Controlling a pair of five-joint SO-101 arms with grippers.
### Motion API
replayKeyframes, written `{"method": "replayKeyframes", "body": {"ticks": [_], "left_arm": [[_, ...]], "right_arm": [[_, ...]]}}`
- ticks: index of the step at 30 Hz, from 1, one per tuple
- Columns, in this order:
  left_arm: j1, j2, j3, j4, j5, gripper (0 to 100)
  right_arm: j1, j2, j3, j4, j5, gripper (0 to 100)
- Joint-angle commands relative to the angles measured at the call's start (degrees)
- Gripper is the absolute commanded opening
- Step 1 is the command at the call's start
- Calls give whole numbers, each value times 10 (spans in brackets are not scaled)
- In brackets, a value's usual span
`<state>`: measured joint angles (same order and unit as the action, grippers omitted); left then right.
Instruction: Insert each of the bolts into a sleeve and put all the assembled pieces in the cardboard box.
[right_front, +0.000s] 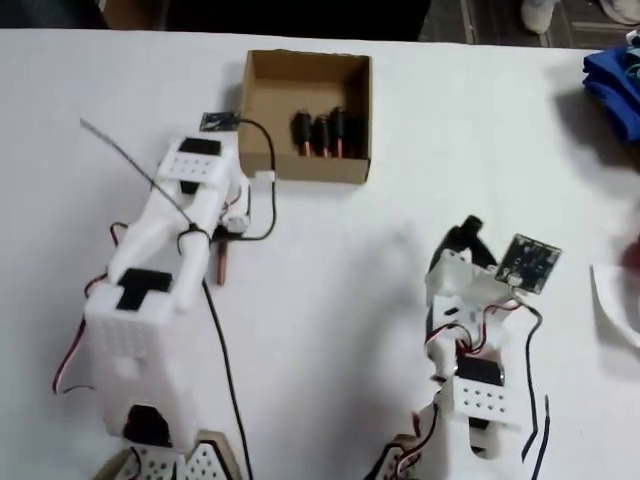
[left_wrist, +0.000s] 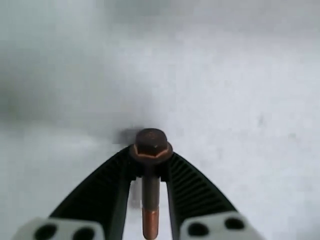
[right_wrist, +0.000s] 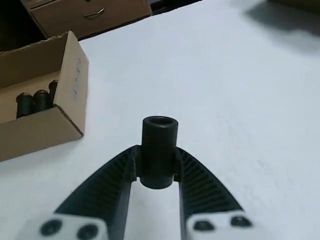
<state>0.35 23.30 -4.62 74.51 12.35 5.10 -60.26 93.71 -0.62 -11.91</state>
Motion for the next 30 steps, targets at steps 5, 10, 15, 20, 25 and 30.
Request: {"method": "replayKeyframes", "body": {"ticks": [5,10,15,20,25,30], "left_arm": [[18,-300,47,35,50,24],[18,-466,185,-24,76,24],[16,-631,303,-106,75,24],[18,-775,397,-241,78,24],[18,-858,517,-462,79,24],[45,-868,595,-564,79,24]], "right_arm": [[-26,-19,-10,-18,5,20],[-80,-19,-8,-67,5,20],[-189,-14,-8,-172,5,20],[-269,-12,-10,-246,60,20],[-297,56,-25,-306,173,20],[-296,218,-90,-415,179,20]]}}
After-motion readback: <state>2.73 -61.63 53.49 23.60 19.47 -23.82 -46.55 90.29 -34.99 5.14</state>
